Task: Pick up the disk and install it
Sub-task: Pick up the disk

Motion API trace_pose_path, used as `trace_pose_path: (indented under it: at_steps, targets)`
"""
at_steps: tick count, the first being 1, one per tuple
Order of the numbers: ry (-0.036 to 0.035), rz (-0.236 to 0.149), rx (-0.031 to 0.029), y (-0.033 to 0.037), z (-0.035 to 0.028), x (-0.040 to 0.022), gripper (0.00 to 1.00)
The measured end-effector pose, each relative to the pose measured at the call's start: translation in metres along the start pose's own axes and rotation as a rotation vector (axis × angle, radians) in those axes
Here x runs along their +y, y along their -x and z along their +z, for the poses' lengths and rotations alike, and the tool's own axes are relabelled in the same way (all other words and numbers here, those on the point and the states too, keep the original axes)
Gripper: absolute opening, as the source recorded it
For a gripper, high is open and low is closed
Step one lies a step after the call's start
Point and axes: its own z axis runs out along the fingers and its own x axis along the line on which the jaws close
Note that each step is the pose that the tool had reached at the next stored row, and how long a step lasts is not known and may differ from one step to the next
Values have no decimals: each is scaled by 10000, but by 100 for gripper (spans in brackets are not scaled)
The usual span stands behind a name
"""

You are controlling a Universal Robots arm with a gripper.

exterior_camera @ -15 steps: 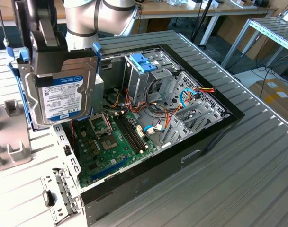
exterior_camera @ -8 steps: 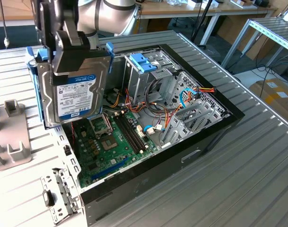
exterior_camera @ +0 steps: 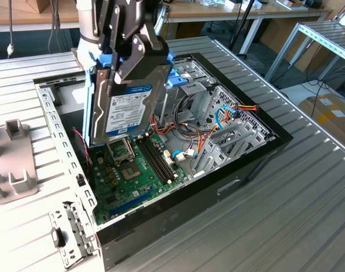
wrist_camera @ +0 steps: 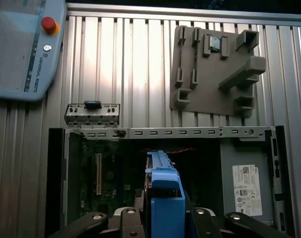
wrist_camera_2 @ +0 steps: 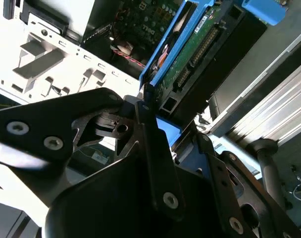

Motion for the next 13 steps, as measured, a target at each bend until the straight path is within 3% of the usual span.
trace_pose_path:
  at_steps: [5, 13]
  targets:
    - [60, 3, -4, -9, -26, -143, 37]
    - [284, 15, -15, -103, -81, -461, 37]
